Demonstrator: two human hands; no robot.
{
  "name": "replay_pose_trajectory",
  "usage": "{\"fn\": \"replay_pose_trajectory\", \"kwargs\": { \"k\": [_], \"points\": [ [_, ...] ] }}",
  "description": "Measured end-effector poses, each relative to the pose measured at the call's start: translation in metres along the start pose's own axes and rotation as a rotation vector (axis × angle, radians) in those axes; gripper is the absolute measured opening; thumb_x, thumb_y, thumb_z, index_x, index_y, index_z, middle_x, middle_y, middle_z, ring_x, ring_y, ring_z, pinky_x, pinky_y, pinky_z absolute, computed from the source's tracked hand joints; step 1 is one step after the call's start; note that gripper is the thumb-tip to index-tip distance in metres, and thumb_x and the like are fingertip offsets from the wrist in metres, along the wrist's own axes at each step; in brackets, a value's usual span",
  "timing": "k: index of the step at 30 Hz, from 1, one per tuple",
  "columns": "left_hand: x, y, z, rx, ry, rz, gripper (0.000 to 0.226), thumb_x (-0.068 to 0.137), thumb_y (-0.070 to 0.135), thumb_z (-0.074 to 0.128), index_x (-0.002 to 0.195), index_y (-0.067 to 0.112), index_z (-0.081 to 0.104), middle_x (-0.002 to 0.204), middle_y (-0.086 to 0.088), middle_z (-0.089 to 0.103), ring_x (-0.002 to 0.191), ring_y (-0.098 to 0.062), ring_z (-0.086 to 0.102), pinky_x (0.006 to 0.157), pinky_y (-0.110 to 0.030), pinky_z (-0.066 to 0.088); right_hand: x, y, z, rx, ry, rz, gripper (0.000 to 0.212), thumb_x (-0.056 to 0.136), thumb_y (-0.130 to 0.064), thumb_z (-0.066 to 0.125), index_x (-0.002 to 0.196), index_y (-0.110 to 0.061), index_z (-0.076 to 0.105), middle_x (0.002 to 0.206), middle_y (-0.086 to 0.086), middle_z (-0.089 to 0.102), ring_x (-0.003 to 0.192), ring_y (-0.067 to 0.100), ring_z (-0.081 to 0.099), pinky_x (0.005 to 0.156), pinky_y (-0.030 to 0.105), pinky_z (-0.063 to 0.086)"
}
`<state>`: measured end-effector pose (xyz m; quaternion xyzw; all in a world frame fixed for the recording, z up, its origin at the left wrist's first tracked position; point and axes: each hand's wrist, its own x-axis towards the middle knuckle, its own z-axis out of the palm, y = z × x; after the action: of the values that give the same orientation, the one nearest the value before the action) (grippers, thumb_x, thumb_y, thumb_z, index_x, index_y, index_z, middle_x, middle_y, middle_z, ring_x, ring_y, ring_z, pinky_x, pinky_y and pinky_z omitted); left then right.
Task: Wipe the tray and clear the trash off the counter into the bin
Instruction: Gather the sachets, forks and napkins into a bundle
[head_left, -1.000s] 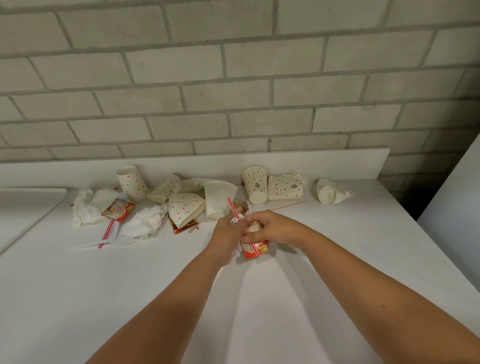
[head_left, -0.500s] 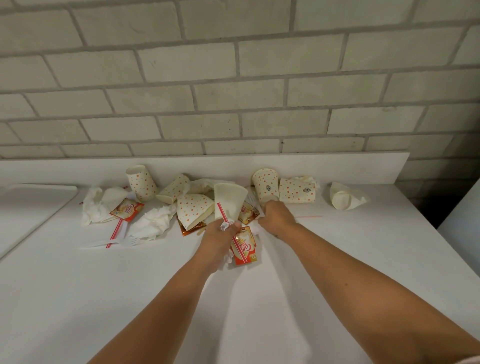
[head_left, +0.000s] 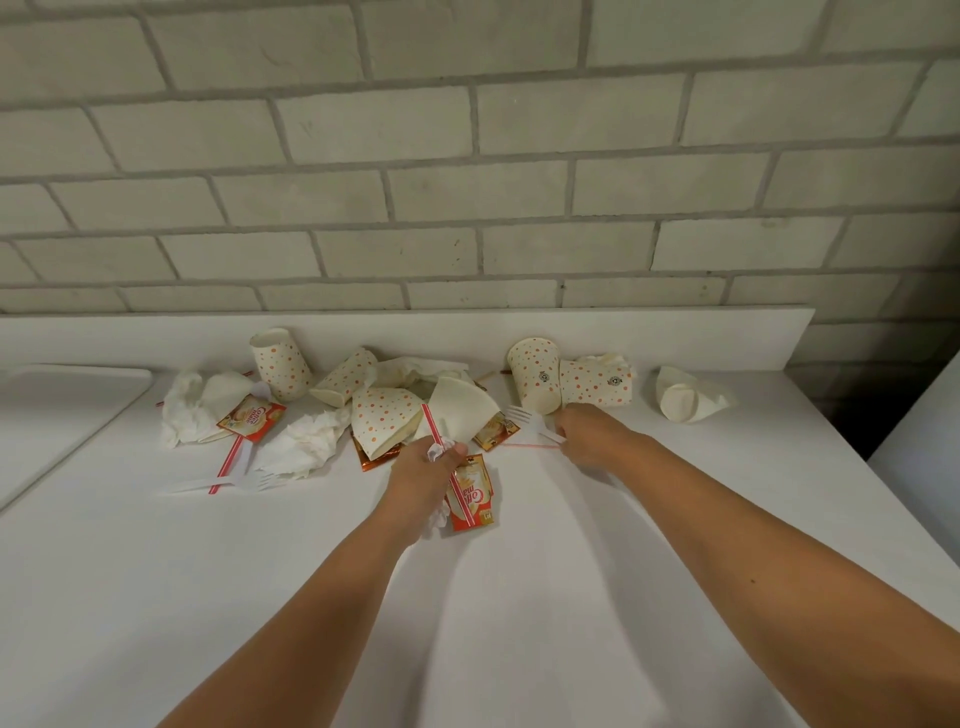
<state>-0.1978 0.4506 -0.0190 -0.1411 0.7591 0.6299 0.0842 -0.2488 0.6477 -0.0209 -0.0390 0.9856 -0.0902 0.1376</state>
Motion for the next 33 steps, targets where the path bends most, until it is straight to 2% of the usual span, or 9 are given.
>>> {"fn": "replay_pose_trajectory", "kwargs": {
  "k": [2, 5, 9, 12, 16, 18, 27, 30, 33],
  "points": [
    [-0.001, 0.003, -0.002, 0.006, 0.031, 0.024, 0.038, 0.094, 0.025, 0.054, 0.128, 0.009, 0.049, 0.108, -0.001, 0.057, 0.091, -0.018, 0.059, 0.080, -0.029, 0.046, -0.002, -0.004, -0.004, -0.026, -0.060, 0.041, 0.021, 0.093, -0.005, 0.048, 0.073, -0.010, 0.046, 0.073, -0.003, 0.043, 0.065, 0.012, 0.043, 0.052, 0.018, 0.029],
    [-0.002, 0.010, -0.007, 0.038, 0.062, 0.083, 0.016, 0.095, 0.023, 0.052, 0.108, 0.014, 0.053, 0.092, 0.000, 0.060, 0.073, -0.010, 0.058, 0.060, -0.021, 0.042, -0.009, -0.009, -0.009, -0.064, -0.134, 0.012, 0.032, 0.092, -0.010, 0.049, 0.064, -0.014, 0.036, 0.067, -0.002, 0.039, 0.056, 0.009, 0.037, 0.048, 0.021, 0.027],
    [0.011, 0.029, -0.015, 0.352, 0.086, 0.277, 0.017, 0.096, 0.026, 0.048, 0.090, 0.012, 0.056, 0.085, -0.011, 0.063, 0.071, -0.020, 0.057, 0.063, -0.027, 0.043, -0.017, -0.014, -0.008, -0.119, -0.159, -0.026, 0.019, 0.095, -0.014, 0.043, 0.077, -0.010, 0.046, 0.076, -0.002, 0.041, 0.081, 0.020, 0.047, 0.051, 0.020, 0.028],
    [0.027, 0.049, -0.013, 0.659, 0.038, 0.399, 0.020, 0.098, 0.025, 0.044, 0.096, 0.010, 0.057, 0.078, -0.003, 0.058, 0.066, -0.016, 0.055, 0.056, -0.023, 0.042, -0.019, -0.016, 0.000, -0.101, -0.163, -0.029, 0.023, 0.097, -0.009, 0.041, 0.117, -0.004, 0.050, 0.104, 0.007, 0.056, 0.102, 0.026, 0.055, 0.069, 0.025, 0.040],
    [0.046, 0.065, -0.004, 1.037, -0.131, 0.333, 0.048, 0.097, 0.022, 0.044, 0.143, 0.014, 0.034, 0.134, -0.010, 0.052, 0.117, -0.027, 0.053, 0.094, -0.033, 0.046, -0.023, -0.014, 0.006, -0.078, -0.129, -0.012, 0.037, 0.097, -0.007, 0.040, 0.134, -0.002, 0.036, 0.127, 0.014, 0.052, 0.114, 0.027, 0.054, 0.080, 0.027, 0.039],
    [0.048, 0.071, 0.001, 1.175, -0.210, 0.298, 0.052, 0.097, 0.020, 0.044, 0.146, 0.014, 0.027, 0.139, -0.011, 0.047, 0.120, -0.027, 0.052, 0.096, -0.034, 0.044, -0.024, -0.014, 0.010, -0.082, -0.109, 0.004, 0.037, 0.097, -0.005, 0.040, 0.133, -0.001, 0.038, 0.128, 0.014, 0.053, 0.114, 0.027, 0.054, 0.079, 0.028, 0.039],
    [0.040, 0.076, 0.006, 1.400, -0.213, 0.320, 0.033, 0.095, 0.016, 0.044, 0.124, 0.004, 0.053, 0.100, -0.007, 0.060, 0.088, -0.018, 0.045, 0.058, -0.022, 0.037, -0.018, -0.022, 0.024, -0.091, -0.038, 0.087, 0.039, 0.094, -0.003, 0.042, 0.133, -0.003, 0.038, 0.133, 0.015, 0.043, 0.122, 0.029, 0.046, 0.097, 0.034, 0.041],
    [0.037, 0.082, -0.001, 1.409, -0.217, 0.286, 0.025, 0.093, 0.016, 0.048, 0.115, 0.006, 0.056, 0.072, 0.004, 0.042, 0.085, -0.020, 0.048, 0.061, -0.024, 0.040, -0.022, -0.023, 0.022, -0.088, -0.022, 0.079, 0.036, 0.096, -0.005, 0.037, 0.132, -0.003, 0.039, 0.131, 0.014, 0.045, 0.119, 0.028, 0.048, 0.095, 0.034, 0.041],
    [0.027, 0.088, -0.013, 1.363, -0.224, 0.296, 0.024, 0.093, 0.021, 0.051, 0.111, 0.006, 0.059, 0.086, -0.001, 0.053, 0.084, -0.020, 0.053, 0.066, -0.026, 0.043, -0.027, -0.022, 0.019, -0.083, -0.026, 0.063, 0.033, 0.097, -0.006, 0.033, 0.129, -0.004, 0.039, 0.127, 0.013, 0.050, 0.106, 0.025, 0.052, 0.084, 0.033, 0.041]
  ]
}}
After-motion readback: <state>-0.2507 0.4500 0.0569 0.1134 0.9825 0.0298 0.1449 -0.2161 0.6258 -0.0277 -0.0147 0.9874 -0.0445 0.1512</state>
